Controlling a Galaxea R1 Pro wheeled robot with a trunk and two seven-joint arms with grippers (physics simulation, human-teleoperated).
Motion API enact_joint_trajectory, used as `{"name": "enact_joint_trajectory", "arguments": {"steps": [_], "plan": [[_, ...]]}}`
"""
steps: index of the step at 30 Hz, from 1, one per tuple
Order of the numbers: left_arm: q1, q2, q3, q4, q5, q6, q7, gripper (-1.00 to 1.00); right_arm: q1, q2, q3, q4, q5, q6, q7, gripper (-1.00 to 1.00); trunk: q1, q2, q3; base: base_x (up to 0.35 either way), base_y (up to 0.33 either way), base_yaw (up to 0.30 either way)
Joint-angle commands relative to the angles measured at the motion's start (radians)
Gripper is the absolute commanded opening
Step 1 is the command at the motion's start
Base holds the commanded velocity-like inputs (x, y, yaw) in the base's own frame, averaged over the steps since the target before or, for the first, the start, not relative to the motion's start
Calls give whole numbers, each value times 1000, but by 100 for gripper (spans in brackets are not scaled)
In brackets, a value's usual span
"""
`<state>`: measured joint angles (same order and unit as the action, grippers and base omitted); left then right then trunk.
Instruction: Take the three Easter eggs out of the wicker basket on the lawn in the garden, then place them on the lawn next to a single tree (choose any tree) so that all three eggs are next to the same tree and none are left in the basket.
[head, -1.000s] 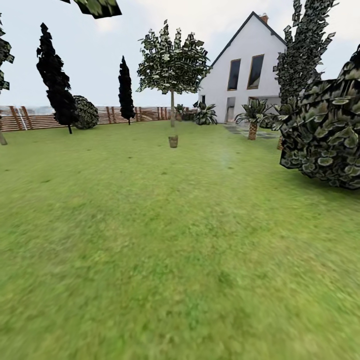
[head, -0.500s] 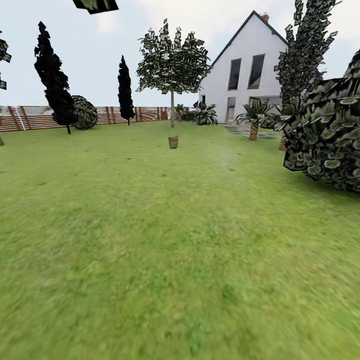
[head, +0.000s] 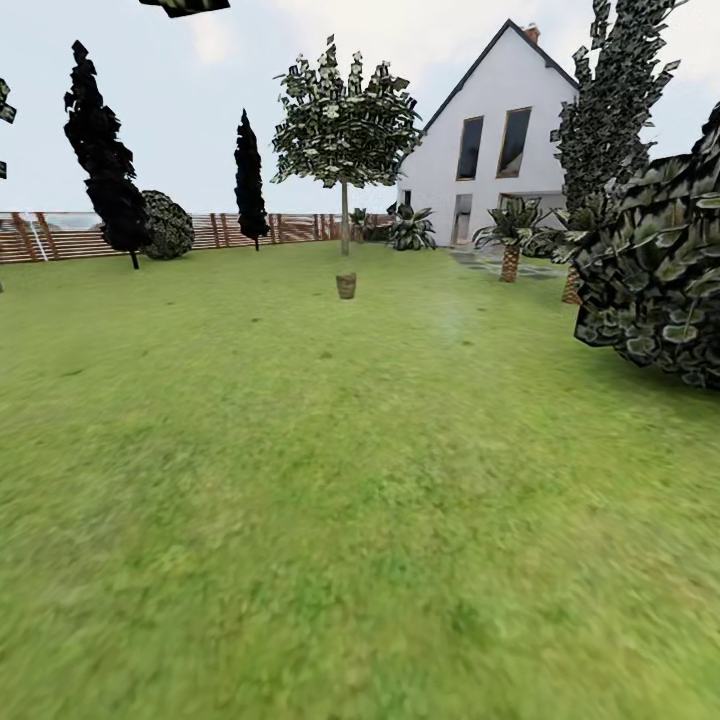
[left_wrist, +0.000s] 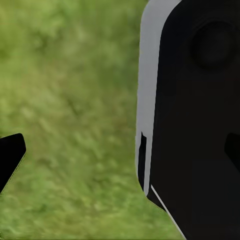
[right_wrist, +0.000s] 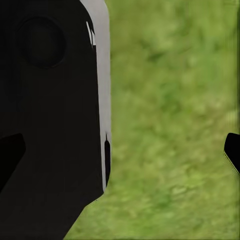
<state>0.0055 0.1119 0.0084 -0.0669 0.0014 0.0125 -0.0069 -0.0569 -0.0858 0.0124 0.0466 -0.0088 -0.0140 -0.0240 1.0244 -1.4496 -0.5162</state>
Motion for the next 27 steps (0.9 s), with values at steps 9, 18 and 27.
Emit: {"name": "enact_joint_trajectory", "arguments": {"steps": [9, 18, 27], "plan": [[1, 0, 1, -2, 0, 1, -1, 100, -1, 1, 1, 2, 0, -1, -2, 100, 1, 0, -1, 330, 0, 0], [1, 0, 1, -2, 0, 1, -1, 100, -1, 1, 2, 2, 0, -2, -2, 100, 1, 0, -1, 330, 0, 0], [1, 0, 1, -2, 0, 1, -1, 100, -1, 0, 2, 2, 0, -2, -2, 100, 1, 0, -1, 330, 0, 0]]}}
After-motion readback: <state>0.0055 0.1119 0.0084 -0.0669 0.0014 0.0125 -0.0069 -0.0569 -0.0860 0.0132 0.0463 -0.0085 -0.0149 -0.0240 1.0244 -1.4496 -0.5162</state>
